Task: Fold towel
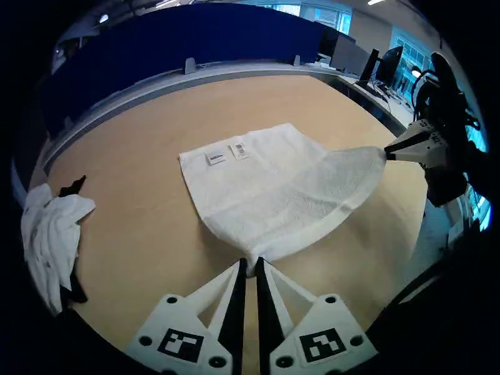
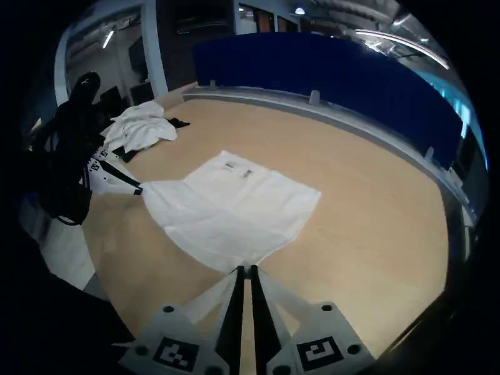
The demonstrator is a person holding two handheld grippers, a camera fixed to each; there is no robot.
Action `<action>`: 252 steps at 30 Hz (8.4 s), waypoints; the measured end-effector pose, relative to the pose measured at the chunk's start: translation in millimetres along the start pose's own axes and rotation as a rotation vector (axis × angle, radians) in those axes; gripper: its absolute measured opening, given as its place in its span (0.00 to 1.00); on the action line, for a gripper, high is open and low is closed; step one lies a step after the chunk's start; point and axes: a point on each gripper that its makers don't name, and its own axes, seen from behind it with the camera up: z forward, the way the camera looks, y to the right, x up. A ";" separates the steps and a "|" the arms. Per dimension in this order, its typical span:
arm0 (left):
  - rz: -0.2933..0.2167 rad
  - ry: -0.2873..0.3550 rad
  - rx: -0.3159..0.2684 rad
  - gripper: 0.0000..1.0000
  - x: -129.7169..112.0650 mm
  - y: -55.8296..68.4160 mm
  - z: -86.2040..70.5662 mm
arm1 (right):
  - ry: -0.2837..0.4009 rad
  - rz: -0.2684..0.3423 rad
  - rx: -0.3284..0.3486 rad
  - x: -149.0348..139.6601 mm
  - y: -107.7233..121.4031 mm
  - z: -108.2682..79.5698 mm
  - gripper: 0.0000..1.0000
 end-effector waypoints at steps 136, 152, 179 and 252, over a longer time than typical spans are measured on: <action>-0.169 0.015 0.222 0.77 71.3 -128.8 68.8 | -0.012 0.115 -0.140 48.9 111.7 124.8 0.93; -0.216 0.023 0.288 0.77 24.2 -116.7 18.9 | -0.063 0.048 -0.091 23.5 88.6 112.4 0.94; -0.291 0.031 0.343 0.91 -40.4 -83.3 -56.6 | -0.175 -0.083 -0.009 -15.3 68.4 113.5 0.86; -0.361 0.060 0.389 0.91 -75.6 -81.9 -115.6 | -0.064 -0.335 0.052 131.4 22.7 129.1 0.04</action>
